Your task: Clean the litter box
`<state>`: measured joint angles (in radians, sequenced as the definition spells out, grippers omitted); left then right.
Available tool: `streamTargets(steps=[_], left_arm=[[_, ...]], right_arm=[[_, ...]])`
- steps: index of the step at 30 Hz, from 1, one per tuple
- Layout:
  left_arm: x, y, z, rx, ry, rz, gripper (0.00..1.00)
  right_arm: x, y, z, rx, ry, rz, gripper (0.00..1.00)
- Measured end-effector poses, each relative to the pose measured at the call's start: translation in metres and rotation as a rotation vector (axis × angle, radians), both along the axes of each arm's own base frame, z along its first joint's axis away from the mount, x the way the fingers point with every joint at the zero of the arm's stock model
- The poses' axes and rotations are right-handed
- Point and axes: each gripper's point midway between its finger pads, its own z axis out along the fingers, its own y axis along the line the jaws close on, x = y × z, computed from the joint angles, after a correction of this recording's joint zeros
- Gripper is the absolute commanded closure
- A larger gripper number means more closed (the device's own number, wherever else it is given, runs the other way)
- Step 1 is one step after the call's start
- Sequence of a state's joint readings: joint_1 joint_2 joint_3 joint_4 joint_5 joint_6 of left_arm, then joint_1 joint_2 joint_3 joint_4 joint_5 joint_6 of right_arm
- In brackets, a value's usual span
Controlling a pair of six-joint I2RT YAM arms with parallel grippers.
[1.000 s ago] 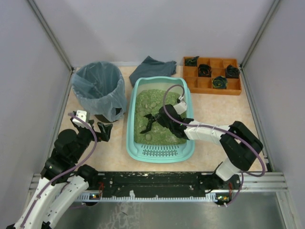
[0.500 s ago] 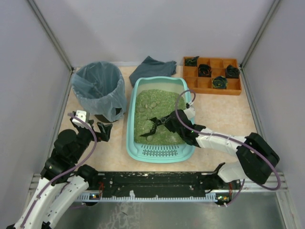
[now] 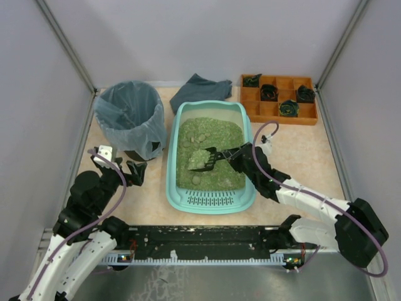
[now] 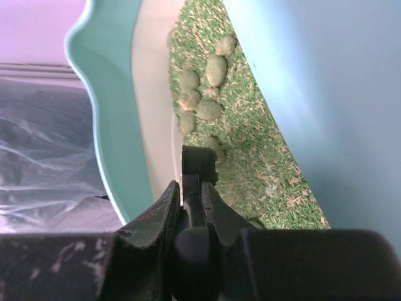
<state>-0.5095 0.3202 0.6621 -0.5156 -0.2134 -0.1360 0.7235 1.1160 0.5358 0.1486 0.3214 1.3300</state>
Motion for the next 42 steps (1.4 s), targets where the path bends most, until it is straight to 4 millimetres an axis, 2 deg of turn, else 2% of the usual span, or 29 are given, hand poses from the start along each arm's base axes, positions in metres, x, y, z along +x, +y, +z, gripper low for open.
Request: streamTargets(steps=[7, 15, 18, 21, 23, 26, 31, 35, 38, 40, 42], left_arm=[[0.0, 0.001, 0.001, -0.002, -0.002, 0.005, 0.0], [0.0, 0.001, 0.001, -0.002, -0.002, 0.007, 0.0], [0.0, 0.002, 0.0, -0.002, -0.002, 0.01, 0.0], [0.0, 0.002, 0.0, -0.001, -0.002, 0.011, 0.0], [0.0, 0.002, 0.0, -0.001, -0.002, 0.011, 0.0], [0.0, 0.002, 0.001, -0.001, -0.002, 0.011, 0.0], [0.001, 0.001, 0.0, 0.001, 0.002, 0.01, 0.0], [0.003, 0.0, -0.003, 0.008, 0.014, 0.01, 0.0], [0.003, 0.001, -0.003, 0.008, 0.014, 0.01, 0.0], [0.003, 0.0, -0.003, 0.009, 0.015, 0.01, 0.0], [0.003, 0.0, -0.004, 0.009, 0.016, 0.01, 0.0]], right_arm=[[-0.009, -0.02, 0.035, 0.092, -0.106, -0.004, 1.0], [-0.017, -0.063, 0.064, 0.175, -0.228, -0.093, 1.0], [-0.015, -0.068, 0.065, 0.214, -0.257, -0.107, 1.0], [-0.013, -0.069, 0.052, 0.227, -0.238, -0.095, 1.0], [-0.008, -0.077, 0.044, 0.216, -0.214, -0.113, 1.0], [-0.001, -0.089, 0.046, 0.229, -0.217, -0.143, 1.0], [0.0, -0.075, 0.044, 0.254, -0.197, -0.063, 1.0], [0.006, -0.089, 0.051, 0.284, -0.22, -0.103, 1.0], [0.008, -0.081, 0.06, 0.312, -0.246, -0.056, 1.0], [0.009, -0.076, 0.057, 0.317, -0.232, -0.02, 1.0], [0.01, -0.081, 0.054, 0.313, -0.218, -0.035, 1.0]])
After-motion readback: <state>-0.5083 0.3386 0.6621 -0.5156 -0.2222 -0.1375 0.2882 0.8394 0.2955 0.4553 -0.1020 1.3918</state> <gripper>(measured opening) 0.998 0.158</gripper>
